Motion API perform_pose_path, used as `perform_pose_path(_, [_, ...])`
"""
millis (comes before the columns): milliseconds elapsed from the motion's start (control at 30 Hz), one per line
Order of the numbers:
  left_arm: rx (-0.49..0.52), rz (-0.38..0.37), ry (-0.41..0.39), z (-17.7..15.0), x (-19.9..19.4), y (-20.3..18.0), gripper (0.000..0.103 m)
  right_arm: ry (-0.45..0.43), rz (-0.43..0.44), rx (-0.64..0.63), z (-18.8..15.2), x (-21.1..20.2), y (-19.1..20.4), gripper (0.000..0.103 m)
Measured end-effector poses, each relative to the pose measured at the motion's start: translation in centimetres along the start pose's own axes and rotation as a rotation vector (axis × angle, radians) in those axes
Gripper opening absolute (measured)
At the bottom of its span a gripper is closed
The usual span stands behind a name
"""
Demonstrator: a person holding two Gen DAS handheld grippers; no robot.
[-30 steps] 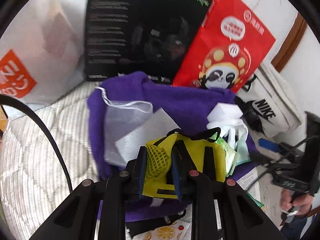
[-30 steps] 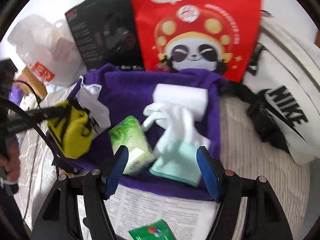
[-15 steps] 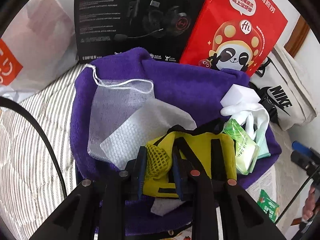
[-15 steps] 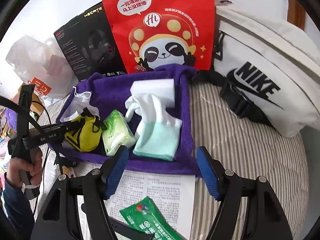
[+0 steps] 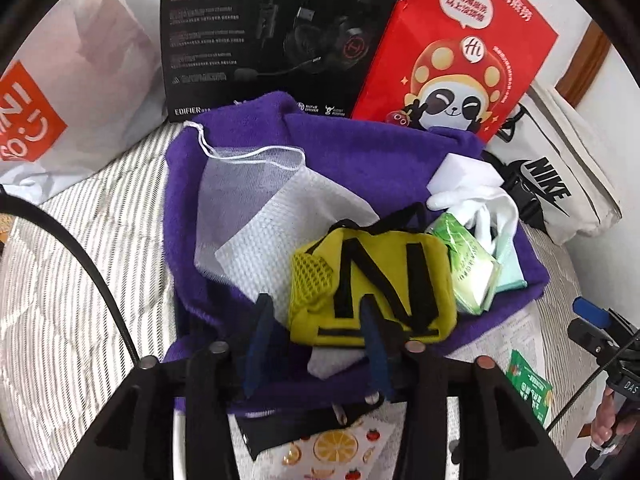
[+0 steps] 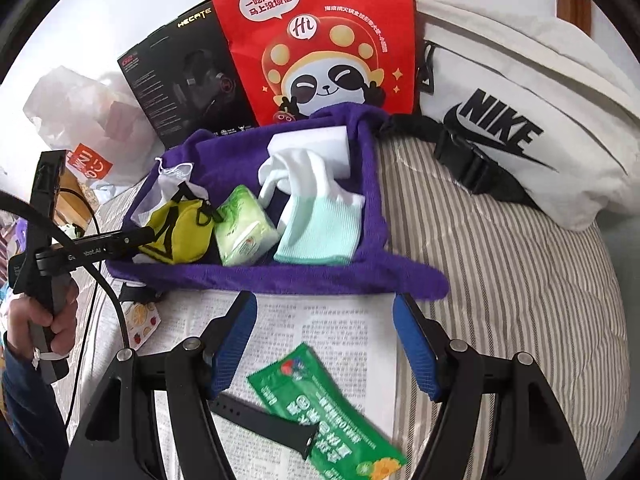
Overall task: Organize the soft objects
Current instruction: 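Lower the yellow pouch onto the towel and open the left gripper, then grasp the black watch strap on the newspaper with the left gripper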
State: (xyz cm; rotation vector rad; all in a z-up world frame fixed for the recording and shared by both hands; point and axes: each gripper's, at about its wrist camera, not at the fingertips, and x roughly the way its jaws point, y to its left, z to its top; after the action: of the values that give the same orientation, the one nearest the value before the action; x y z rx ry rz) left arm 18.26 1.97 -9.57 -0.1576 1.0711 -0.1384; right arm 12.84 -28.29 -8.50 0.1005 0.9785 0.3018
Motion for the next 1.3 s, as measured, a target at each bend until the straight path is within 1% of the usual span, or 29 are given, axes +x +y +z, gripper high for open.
perform_pose_path(167, [0.018, -0.018, -0.029, -1.1, -2.4, -0.5, 0.047, 0.002, 0.005, -0.009, -1.3, -0.7, 0.5, 0.070])
perform_pose_path(233, [0.040, -0.011, -0.043, -2.0, -3.4, -0.7, 0.048, -0.002, 0.004, -0.011, -1.7, -0.9, 0.6, 0.070])
perform_pose_path(367, [0.067, -0.023, -0.050, -4.5, -4.8, -0.8, 0.049, 0.004, 0.024, 0.008, -2.8, -1.0, 0.8, 0.070])
perform_pose_path(533, [0.101, -0.015, -0.028, -7.6, -4.3, -0.5, 0.050, 0.010, 0.041, 0.006, -3.6, -1.0, 1.6, 0.070])
perform_pose_path(633, [0.127, 0.025, -0.014, -8.8, -2.9, -0.2, 0.050, 0.009, 0.043, -0.019, -3.9, -1.3, 2.4, 0.070])
perform_pose_path(767, [0.154, 0.079, -0.021, -9.0, -1.4, 0.4, 0.050, 0.016, 0.038, -0.041, -4.3, -1.5, 2.6, 0.070])
perform_pose_path(833, [0.166, 0.082, -0.027, -8.8, -1.2, 0.7, 0.050, 0.014, 0.025, -0.045, -4.5, -1.7, 2.4, 0.070])
perform_pose_path(967, [0.175, 0.082, -0.049, -8.3, -1.2, 1.0, 0.050, 0.015, 0.033, -0.023, -4.5, -1.5, 1.7, 0.071])
perform_pose_path(1033, [0.183, 0.062, -0.040, -8.2, -0.8, 1.1, 0.054, 0.026, 0.036, -0.015, -4.6, -1.1, 1.4, 0.071])
perform_pose_path(1100, [0.197, 0.059, -0.043, -8.0, -0.5, 0.7, 0.059, 0.035, 0.037, -0.013, -4.7, -0.7, 1.2, 0.071])
perform_pose_path(1233, [0.216, 0.039, -0.034, -8.0, -0.4, 0.0, 0.058, 0.050, 0.039, -0.004, -4.9, -0.2, 0.7, 0.071])
perform_pose_path(1300, [0.227, -0.003, -0.021, -8.3, -0.7, -0.3, 0.058, 0.052, 0.038, 0.003, -4.9, -0.2, 0.4, 0.071])
